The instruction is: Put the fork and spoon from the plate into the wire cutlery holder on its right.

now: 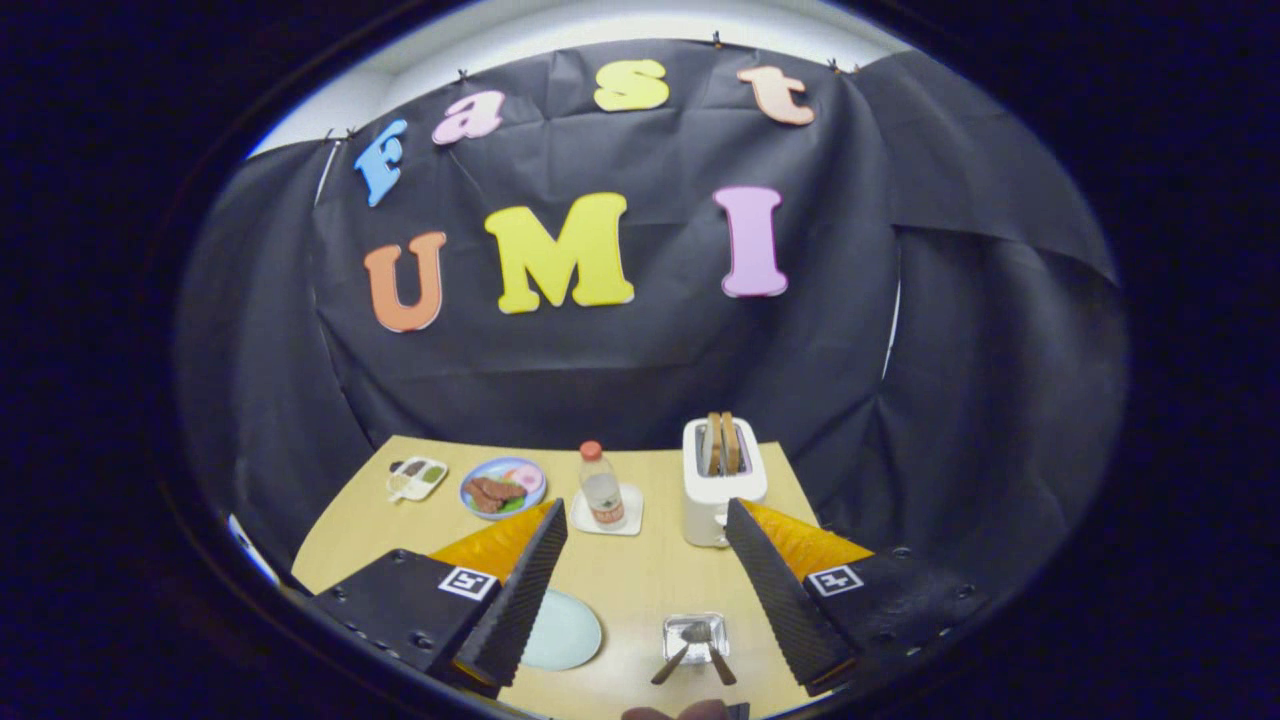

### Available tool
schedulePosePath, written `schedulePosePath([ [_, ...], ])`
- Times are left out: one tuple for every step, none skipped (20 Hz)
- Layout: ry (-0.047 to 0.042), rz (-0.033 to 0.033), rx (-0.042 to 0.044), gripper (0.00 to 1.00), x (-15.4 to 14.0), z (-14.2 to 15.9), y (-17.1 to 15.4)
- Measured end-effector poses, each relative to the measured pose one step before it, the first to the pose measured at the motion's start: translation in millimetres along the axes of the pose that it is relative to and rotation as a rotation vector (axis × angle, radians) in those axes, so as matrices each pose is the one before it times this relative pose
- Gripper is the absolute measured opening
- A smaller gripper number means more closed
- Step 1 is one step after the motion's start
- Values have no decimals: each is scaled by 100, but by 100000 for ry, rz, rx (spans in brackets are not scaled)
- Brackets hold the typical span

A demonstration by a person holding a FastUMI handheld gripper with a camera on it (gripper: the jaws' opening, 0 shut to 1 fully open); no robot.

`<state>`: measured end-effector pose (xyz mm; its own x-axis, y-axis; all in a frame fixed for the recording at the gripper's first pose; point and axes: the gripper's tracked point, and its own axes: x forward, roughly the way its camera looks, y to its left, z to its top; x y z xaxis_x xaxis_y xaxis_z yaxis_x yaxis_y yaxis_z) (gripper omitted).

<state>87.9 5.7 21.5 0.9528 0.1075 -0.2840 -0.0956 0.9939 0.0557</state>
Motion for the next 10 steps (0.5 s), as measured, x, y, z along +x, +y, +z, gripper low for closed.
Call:
schedulePosePath([
  [-3820,-470,-1032,97,-547,506,595],
  [-2891,-122,-1013,96,-804,98,369],
  [-1747,729,231,97,-1180,149,705],
  [-1479,484,622,97,-999,224,859],
  [-1062,-187,-253,96,-461,-49,708],
  [-1638,-538,-470,96,-64,-276,571],
  [-1330,-717,-996,96,-446,129,292],
  [-1985,-1362,-794,96,-471,87,208],
  [-2238,-109,-746,96,-539,377,504],
  [-1298,-537,-119,96,-274,107,341],
])
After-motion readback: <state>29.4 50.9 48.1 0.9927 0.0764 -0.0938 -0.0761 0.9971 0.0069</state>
